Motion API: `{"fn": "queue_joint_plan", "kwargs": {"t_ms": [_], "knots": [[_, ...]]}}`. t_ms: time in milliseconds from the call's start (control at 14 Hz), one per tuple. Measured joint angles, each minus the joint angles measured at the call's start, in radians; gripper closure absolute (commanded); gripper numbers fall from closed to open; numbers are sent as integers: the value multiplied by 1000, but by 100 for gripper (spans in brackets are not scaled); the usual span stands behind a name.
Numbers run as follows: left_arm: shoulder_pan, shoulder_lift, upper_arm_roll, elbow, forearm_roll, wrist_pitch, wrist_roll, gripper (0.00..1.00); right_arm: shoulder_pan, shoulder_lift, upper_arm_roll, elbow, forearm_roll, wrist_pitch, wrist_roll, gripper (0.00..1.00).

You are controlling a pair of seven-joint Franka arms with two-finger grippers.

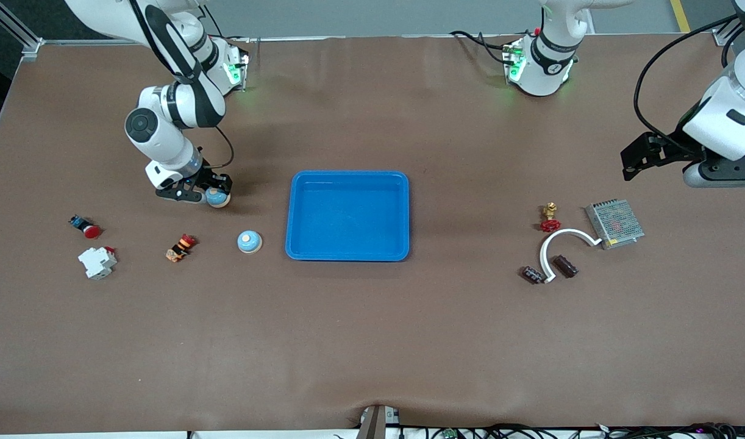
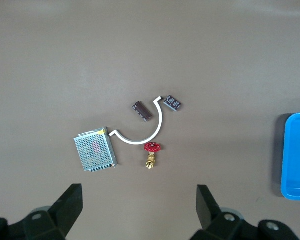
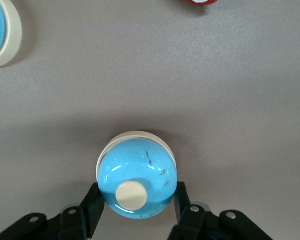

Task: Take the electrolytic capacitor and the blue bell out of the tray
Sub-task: 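Lower the bell onto the table with the right gripper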

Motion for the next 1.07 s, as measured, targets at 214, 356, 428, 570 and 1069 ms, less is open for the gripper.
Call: {"fn": "queue_joint_plan", "kwargs": {"t_ms": [214, 356, 428, 570, 1069], "knots": [[3, 0, 0, 0, 0, 3, 0, 0, 0, 15, 0, 0, 0, 17, 0, 100], [6, 0, 0, 0, 0, 3, 0, 0, 0, 20, -1, 0, 0, 21, 0, 100], [7, 0, 1, 0, 0, 3, 0, 0, -1, 22, -1, 0, 0, 23, 0, 100], [7, 0, 1, 0, 0, 3, 0, 0, -2, 22, -1, 0, 0, 23, 0, 0], [7, 0, 1, 2, 0, 6, 0, 0, -18, 23, -1, 33, 0, -56, 0, 0]]}}
